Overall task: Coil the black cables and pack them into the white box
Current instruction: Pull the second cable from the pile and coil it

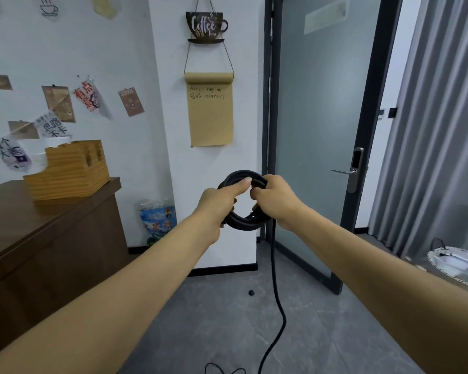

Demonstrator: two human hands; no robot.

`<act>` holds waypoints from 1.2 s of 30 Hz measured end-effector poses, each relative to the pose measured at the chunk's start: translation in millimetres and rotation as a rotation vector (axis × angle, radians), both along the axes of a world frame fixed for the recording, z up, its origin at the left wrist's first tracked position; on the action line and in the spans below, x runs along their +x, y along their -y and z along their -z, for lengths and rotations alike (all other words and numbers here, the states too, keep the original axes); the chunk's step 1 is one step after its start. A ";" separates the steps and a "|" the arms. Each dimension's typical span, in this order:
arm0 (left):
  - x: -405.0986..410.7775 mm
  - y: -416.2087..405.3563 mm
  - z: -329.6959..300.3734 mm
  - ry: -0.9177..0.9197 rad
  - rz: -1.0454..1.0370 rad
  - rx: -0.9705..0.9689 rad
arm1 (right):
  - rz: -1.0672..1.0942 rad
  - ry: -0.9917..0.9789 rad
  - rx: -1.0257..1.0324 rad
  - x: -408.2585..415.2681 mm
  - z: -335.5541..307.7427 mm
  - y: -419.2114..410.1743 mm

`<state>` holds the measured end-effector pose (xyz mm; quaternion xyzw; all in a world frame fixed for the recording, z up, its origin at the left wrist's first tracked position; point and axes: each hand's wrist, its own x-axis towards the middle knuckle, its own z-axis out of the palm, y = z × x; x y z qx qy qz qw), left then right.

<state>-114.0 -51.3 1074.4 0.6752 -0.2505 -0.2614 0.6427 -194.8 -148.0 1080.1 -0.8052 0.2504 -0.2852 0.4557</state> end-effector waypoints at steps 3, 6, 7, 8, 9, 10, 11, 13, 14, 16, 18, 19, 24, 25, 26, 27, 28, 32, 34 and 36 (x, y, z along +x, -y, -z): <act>1.3 2.7 2.0 -0.047 -0.006 -0.054 | 0.013 0.050 0.013 0.9 -0.1 -2.7; 1.0 3.0 8.3 -0.106 0.004 -0.115 | 0.023 0.070 0.043 0.6 3.9 -3.2; 0.3 3.1 9.9 -0.120 0.006 -0.130 | 0.026 0.067 0.051 0.7 5.9 -3.2; 0.0 3.4 11.0 -0.132 0.011 -0.139 | 0.030 0.059 0.050 0.7 7.4 -3.2; 0.5 3.7 11.6 -0.138 0.018 -0.139 | 0.035 0.052 0.049 0.3 9.0 -2.8; 1.6 4.0 11.3 -0.133 0.027 -0.125 | 0.044 0.047 0.046 0.2 10.0 -1.8; 3.1 3.9 10.2 -0.116 0.044 -0.094 | 0.056 0.044 0.038 0.1 10.6 -0.5; 5.1 3.1 4.1 -0.058 0.103 0.006 | 0.089 0.027 -0.006 0.4 11.4 2.8; 5.4 3.3 0.4 -0.042 0.138 0.053 | 0.107 0.008 -0.050 0.3 11.6 4.0; 3.9 3.5 -6.4 -0.054 0.185 0.088 | 0.130 -0.017 -0.131 0.4 11.3 5.0; 0.6 6.0 -8.3 -0.078 0.165 0.063 | 0.143 0.000 -0.154 1.7 11.0 5.1; -0.8 8.4 -6.0 -0.078 0.128 0.040 | 0.148 0.004 -0.155 2.2 10.8 4.4; -5.6 16.0 12.7 0.034 -0.101 -0.075 | 0.087 0.009 -0.071 4.0 13.6 1.3; -5.0 15.7 14.1 0.073 -0.119 -0.089 | 0.068 0.018 -0.042 3.7 13.9 1.4; -3.8 15.4 14.4 0.110 -0.131 -0.101 | 0.049 0.029 -0.014 3.3 13.9 1.5; -2.1 14.9 14.0 0.145 -0.141 -0.108 | 0.030 0.039 0.011 3.1 13.4 1.4; -0.1 14.0 13.2 0.173 -0.147 -0.113 | 0.011 0.044 0.033 3.0 12.5 0.9; 6.7 11.2 12.4 0.205 -0.146 -0.121 | -0.097 0.013 0.114 2.3 9.8 0.1; 10.4 9.2 12.3 0.210 -0.155 -0.102 | -0.155 -0.017 0.123 -1.9 9.8 2.2; 16.8 5.9 10.7 0.200 -0.191 -0.090 | -0.181 -0.055 0.091 -9.8 10.4 6.2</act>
